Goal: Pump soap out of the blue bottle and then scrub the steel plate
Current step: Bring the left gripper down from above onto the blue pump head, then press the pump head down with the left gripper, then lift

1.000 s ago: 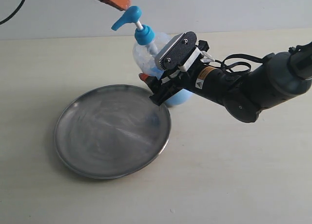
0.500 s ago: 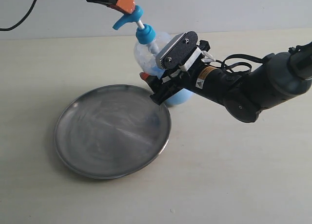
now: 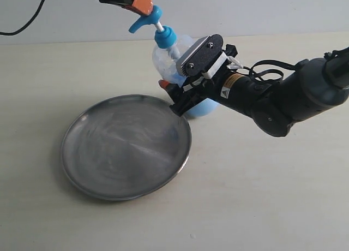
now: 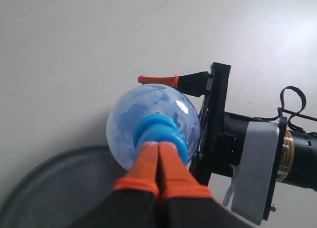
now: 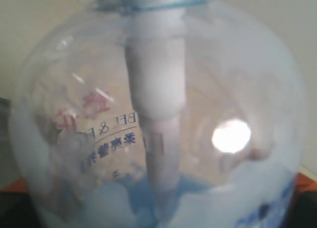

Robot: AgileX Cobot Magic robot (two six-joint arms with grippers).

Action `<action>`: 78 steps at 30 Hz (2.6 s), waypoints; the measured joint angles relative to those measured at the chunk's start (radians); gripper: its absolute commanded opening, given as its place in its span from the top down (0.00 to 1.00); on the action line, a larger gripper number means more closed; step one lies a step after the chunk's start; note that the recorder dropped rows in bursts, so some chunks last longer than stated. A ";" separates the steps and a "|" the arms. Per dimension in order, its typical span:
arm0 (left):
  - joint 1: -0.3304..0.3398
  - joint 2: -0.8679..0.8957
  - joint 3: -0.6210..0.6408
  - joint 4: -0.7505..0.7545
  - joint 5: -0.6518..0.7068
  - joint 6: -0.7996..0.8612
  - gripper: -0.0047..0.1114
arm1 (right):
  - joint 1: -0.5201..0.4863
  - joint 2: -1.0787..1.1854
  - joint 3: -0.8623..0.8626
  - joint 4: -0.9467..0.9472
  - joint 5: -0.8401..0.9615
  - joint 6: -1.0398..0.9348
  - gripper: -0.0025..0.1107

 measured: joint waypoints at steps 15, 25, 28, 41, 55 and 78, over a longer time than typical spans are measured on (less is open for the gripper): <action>-0.047 0.019 -0.011 0.008 0.052 0.000 0.96 | -0.009 0.002 0.000 -0.028 -0.005 0.028 0.98; -0.092 0.092 0.015 0.065 0.127 -0.027 0.96 | 0.001 0.004 0.000 -0.097 -0.027 0.090 0.98; -0.094 0.086 0.015 0.062 0.123 -0.029 0.96 | 0.001 0.004 0.000 -0.094 -0.027 0.093 0.98; -0.094 -0.072 -0.083 0.130 0.026 -0.046 0.96 | 0.001 0.005 0.000 -0.087 -0.029 0.085 0.98; -0.094 -0.020 -0.101 0.277 0.088 -0.086 0.96 | 0.001 0.005 0.000 -0.089 -0.029 0.083 0.98; -0.094 -0.007 -0.104 0.291 0.148 -0.086 0.96 | 0.001 0.005 0.000 -0.120 -0.031 0.077 0.98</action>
